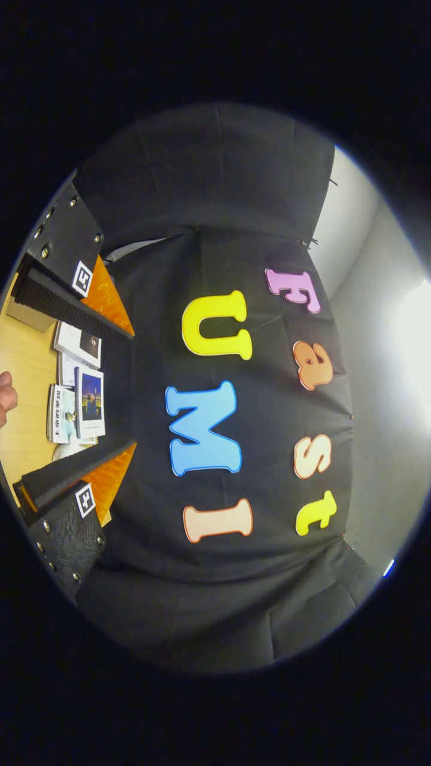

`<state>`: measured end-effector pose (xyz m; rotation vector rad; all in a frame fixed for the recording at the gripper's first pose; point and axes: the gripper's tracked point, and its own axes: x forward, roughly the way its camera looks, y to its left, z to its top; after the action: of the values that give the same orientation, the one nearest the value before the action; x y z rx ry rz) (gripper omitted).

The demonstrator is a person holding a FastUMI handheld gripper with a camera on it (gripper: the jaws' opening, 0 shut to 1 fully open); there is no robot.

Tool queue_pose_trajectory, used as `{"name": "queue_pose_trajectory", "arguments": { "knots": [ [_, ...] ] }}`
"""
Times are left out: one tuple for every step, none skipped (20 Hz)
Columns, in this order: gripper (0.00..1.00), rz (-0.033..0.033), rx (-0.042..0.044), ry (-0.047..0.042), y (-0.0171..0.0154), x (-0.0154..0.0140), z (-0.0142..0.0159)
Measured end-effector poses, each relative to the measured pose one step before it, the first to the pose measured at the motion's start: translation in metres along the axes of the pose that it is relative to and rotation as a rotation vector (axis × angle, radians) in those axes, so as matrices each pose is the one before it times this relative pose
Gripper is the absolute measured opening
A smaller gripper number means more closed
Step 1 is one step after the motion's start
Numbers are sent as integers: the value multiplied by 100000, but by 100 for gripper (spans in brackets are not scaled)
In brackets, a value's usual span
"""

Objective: Open the storage box then place both shoes into the box .Put the left shoe in first, then the right shoe, with the right side of both shoes facing outward in a uniform manner.

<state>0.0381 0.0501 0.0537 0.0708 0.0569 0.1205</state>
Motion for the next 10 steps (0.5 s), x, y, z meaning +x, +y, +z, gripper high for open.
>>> {"name": "queue_pose_trajectory", "arguments": {
  "knots": [
    [97, -1140, 556, -1387, -297, 122, 95],
    [97, -1294, 11, -420, -556, -370, 289],
    [97, -1183, 246, -133, -768, -317, -169],
    [98, -798, 771, -310, -493, -175, -31],
    [98, -642, 487, -609, -528, -173, -125],
    [98, -1223, 76, -1052, -713, -58, 2],
    [98, -891, -269, -164, -888, 35, -307],
    [98, 252, 1011, -495, -489, -118, -200],
    [98, 756, 2347, -1098, -269, -139, 161],
    [98, 443, 1558, -1068, -430, 44, 78]
  ]
}}
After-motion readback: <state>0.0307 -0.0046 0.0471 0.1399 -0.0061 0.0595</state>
